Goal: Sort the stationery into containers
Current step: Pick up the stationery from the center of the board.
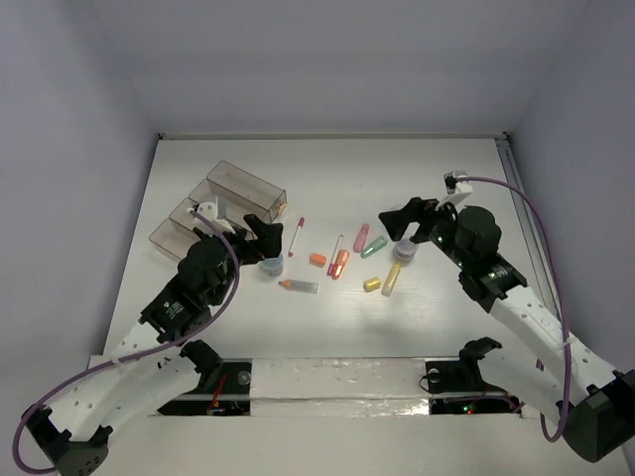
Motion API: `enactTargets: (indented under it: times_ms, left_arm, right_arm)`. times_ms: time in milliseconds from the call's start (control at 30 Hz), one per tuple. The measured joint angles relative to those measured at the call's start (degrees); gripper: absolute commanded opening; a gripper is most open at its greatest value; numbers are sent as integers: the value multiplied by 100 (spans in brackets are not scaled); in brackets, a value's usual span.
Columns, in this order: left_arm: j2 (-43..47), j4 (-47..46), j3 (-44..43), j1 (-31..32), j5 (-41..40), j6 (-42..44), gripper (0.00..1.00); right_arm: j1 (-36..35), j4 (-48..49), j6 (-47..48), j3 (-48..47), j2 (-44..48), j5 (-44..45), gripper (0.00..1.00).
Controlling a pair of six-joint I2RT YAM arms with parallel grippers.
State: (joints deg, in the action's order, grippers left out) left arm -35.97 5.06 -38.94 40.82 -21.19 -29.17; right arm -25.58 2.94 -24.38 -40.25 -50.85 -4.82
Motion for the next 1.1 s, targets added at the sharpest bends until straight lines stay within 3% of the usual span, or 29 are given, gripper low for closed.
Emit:
enactTargets:
  times_ms: [367,700,1100]
  left_arm:
    - [-717,114,190,0,2,-122,94]
    - [-2726,374,212,0,-131,-304,94]
    - [-3587,238,175,0,-673,-273,90]
  right_arm:
    - [0,175,-4,334,704,619,100]
    - [0,192,-4,334,555,658,100]
    - [0,186,-4,334,461,625,100]
